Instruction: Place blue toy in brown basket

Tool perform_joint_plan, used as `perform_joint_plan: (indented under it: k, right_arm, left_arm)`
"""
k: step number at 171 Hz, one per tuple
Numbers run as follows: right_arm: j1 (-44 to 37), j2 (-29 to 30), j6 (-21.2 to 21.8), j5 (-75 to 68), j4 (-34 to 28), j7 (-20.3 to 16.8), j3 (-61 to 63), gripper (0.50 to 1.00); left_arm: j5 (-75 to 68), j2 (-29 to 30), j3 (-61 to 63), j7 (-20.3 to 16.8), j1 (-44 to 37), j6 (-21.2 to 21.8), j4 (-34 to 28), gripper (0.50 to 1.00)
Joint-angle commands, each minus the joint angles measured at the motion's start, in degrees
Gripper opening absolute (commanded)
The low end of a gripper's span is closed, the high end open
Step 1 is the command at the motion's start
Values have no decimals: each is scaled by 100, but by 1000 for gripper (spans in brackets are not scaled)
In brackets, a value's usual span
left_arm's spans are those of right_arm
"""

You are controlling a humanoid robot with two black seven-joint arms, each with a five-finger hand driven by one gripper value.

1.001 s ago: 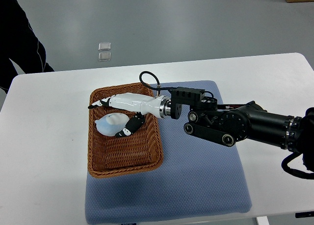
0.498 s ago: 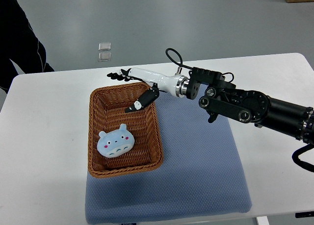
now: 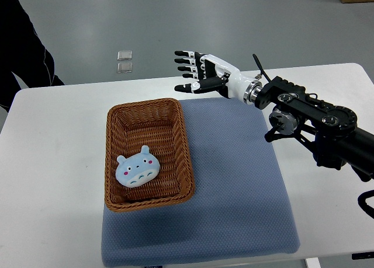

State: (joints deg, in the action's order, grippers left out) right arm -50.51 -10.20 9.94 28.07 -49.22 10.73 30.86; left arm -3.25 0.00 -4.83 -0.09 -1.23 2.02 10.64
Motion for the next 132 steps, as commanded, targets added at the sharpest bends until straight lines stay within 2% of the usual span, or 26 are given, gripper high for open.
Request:
perform_joint_plan:
  k: [1, 36, 132]
  right_arm:
    - [138, -25, 8, -777, 176, -159, 69, 903]
    - [261, -25, -63, -2341, 607, -475, 69, 903]
    - [437, -96, -116, -2377, 686, -414, 69, 907]
  left_arm:
    - [0, 0, 0, 0, 0, 0, 0, 1000]
    - [0, 0, 0, 0, 0, 0, 0, 1000]
    - [0, 0, 0, 0, 0, 0, 0, 1000]
